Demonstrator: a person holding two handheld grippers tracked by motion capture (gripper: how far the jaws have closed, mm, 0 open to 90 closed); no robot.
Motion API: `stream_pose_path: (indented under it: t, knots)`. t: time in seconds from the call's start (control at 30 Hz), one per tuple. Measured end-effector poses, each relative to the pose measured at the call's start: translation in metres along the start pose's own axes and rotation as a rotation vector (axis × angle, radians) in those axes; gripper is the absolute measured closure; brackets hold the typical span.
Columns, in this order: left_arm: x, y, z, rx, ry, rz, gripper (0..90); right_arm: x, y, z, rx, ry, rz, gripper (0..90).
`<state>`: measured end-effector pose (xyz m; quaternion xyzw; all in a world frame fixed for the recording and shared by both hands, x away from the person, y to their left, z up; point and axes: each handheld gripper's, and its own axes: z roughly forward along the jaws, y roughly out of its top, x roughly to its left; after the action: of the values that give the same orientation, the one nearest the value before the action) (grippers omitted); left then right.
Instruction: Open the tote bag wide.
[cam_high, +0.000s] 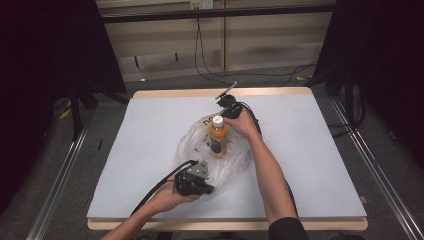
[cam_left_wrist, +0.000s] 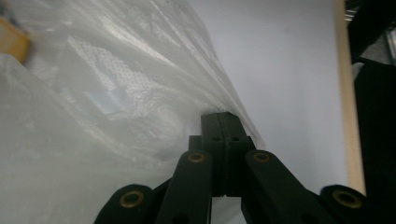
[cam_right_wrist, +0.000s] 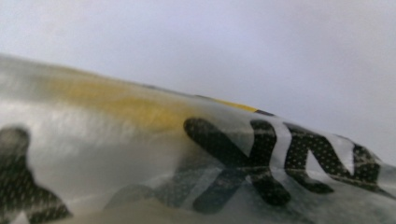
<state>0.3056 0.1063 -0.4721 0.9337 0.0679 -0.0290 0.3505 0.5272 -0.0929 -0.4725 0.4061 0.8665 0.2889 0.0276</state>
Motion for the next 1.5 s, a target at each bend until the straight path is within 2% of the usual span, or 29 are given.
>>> stream_pose_path:
  t: [0.07,0.13,0.17,0.23,0.27,0.4,0.47,0.53,0.6,0.63,0.67,0.7,0.73,0.8,0.83,0.9,0.93,0.97,1.0,1.1,1.23,1.33,1.4,1.43,1.47,1.5]
  knots:
    - [0.009,-0.002,-0.002,-0.002,0.004,-0.017,90.0,0.004,-0.002,-0.001,0.005,0.012,-0.003,90.0]
    - [0.013,-0.004,-0.004,-0.01,0.029,-0.037,90.0,0.007,-0.003,-0.001,0.005,0.023,-0.012,90.0]
    - [0.016,-0.005,-0.005,-0.011,0.028,-0.046,90.0,0.009,-0.004,-0.001,0.004,0.032,-0.029,90.0]
    - [0.018,-0.007,-0.006,-0.024,0.027,-0.06,90.0,0.014,-0.004,0.0,0.005,0.041,-0.045,90.0]
    - [0.018,-0.007,-0.006,-0.015,0.033,-0.06,90.0,0.017,-0.004,0.001,0.005,0.039,-0.058,90.0]
    - [0.02,-0.008,-0.008,-0.019,0.034,-0.071,90.0,0.021,-0.004,0.0,0.011,0.038,-0.061,90.0]
    - [0.024,-0.012,-0.011,-0.052,0.039,-0.089,90.0,0.024,-0.005,-0.001,0.006,0.047,-0.086,90.0]
    - [0.026,-0.014,-0.017,-0.077,0.037,-0.105,90.0,0.027,-0.008,-0.009,-0.039,0.079,-0.084,90.0]
    - [0.028,-0.013,-0.024,-0.097,0.055,-0.109,90.0,0.028,-0.008,-0.015,-0.053,0.09,-0.096,90.0]
    - [0.027,-0.013,-0.026,-0.138,0.056,-0.135,90.0,0.028,-0.008,-0.015,-0.053,0.09,-0.096,90.0]
    - [0.028,-0.012,-0.031,-0.157,0.059,-0.133,90.0,0.028,-0.009,-0.026,-0.084,0.108,-0.097,90.0]
    - [0.028,-0.012,-0.031,-0.157,0.059,-0.133,90.0,0.028,-0.009,-0.026,-0.084,0.108,-0.097,90.0]
    - [0.028,-0.011,-0.035,-0.171,0.071,-0.126,90.0,0.029,-0.011,-0.035,-0.092,0.105,-0.104,90.0]
    - [0.028,-0.009,-0.04,-0.204,0.073,-0.131,90.0,0.029,-0.012,-0.038,-0.095,0.102,-0.108,90.0]
    - [0.028,-0.008,-0.042,-0.222,0.08,-0.135,90.0,0.028,-0.016,-0.047,-0.109,0.095,-0.099,90.0]
    - [0.03,-0.008,-0.045,-0.237,0.097,-0.132,90.0,0.028,-0.018,-0.05,-0.116,0.093,-0.107,90.0]
    - [0.031,-0.008,-0.045,-0.252,0.098,-0.14,90.0,0.025,-0.023,-0.059,-0.154,0.093,-0.115,90.0]
    - [0.032,-0.009,-0.046,-0.264,0.097,-0.145,90.0,0.025,-0.023,-0.059,-0.154,0.093,-0.115,90.0]
    - [0.032,-0.009,-0.048,-0.277,0.112,-0.146,90.0,0.024,-0.025,-0.065,-0.166,0.091,-0.107,90.0]
    - [0.033,-0.01,-0.054,-0.33,0.124,-0.16,90.0,0.022,-0.033,-0.081,-0.224,0.096,-0.089,90.0]
    - [0.036,-0.014,-0.065,-0.378,0.146,-0.169,90.0,0.021,-0.051,-0.102,-0.311,0.082,-0.092,90.0]
    - [0.037,-0.018,-0.069,-0.406,0.157,-0.191,90.0,0.022,-0.069,-0.12,-0.407,0.082,-0.08,90.0]
    - [0.036,-0.02,-0.072,-0.432,0.161,-0.203,88.9,0.021,-0.073,-0.124,-0.428,0.081,-0.07,90.0]
    - [0.035,-0.021,-0.074,-0.442,0.171,-0.202,86.1,0.022,-0.077,-0.127,-0.451,0.08,-0.058,88.1]
    - [0.035,-0.021,-0.076,-0.445,0.177,-0.202,85.1,0.022,-0.082,-0.132,-0.478,0.071,-0.05,77.1]
    - [0.034,-0.021,-0.078,-0.456,0.199,-0.202,81.9,0.022,-0.085,-0.134,-0.486,0.069,-0.047,72.8]
